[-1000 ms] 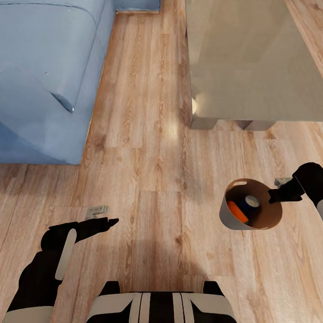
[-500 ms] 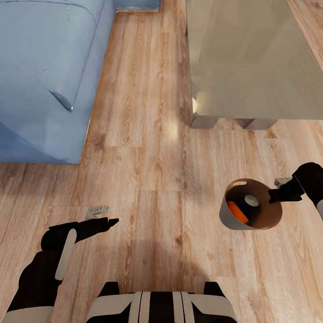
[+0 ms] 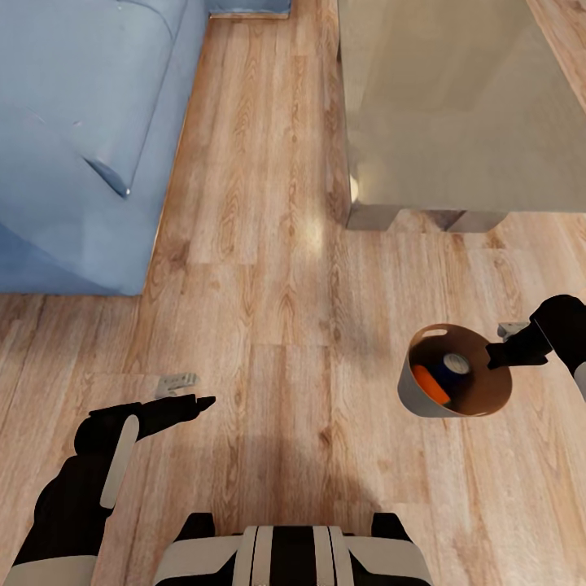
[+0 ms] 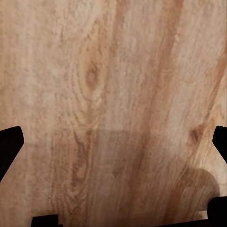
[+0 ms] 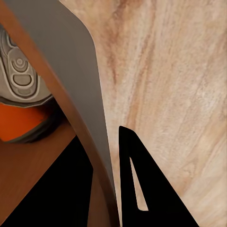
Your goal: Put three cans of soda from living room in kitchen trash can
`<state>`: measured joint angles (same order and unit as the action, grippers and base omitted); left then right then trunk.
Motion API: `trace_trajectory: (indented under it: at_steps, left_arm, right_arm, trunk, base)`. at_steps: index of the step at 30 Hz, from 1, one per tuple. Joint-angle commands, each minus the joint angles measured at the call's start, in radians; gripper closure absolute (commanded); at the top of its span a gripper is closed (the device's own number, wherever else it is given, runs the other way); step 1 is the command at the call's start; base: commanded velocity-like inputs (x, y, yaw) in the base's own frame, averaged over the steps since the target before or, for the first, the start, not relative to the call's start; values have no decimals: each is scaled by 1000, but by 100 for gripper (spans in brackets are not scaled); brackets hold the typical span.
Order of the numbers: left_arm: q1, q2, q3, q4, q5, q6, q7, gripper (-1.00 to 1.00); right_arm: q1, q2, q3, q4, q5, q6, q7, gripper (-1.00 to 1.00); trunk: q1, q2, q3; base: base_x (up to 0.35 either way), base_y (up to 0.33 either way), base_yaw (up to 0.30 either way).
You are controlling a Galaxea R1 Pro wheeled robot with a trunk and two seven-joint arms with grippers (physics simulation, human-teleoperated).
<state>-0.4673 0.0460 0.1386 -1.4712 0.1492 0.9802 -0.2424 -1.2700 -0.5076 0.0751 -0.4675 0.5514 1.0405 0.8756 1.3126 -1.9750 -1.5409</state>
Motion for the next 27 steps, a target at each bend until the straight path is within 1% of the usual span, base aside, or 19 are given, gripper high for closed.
trace_trajectory:
  at_steps: [1, 6, 17, 24, 27]
  left_arm:
    - [0, 0, 0, 0, 0, 0, 0, -100]
    - [0, 0, 0, 0, 1, 0, 0, -100]
    - [0, 0, -1, 0, 0, 0, 0, -100]
    - [1, 0, -1, 0, 1, 0, 0, -100]
    - [1, 0, -1, 0, 1, 0, 0, -100]
  right_arm:
    - [0, 0, 0, 0, -11, 7, 3, 100]
    - [0, 1, 0, 0, -11, 7, 2, 100]
    - [0, 0, 0, 0, -11, 7, 2, 100]
    - [0, 1, 0, 0, -11, 7, 1, 100]
    - [0, 2, 0, 0, -11, 7, -1, 100]
  trunk:
    - [0, 0, 0]
    - [0, 0, 0]
    - [42, -77, -34]
    - [42, -77, -34]
    - [54, -98, -44]
  base:
    - [0, 0, 0]
    - [0, 0, 0]
    - [0, 0, 0]
    - [0, 0, 0]
    - [0, 0, 0]
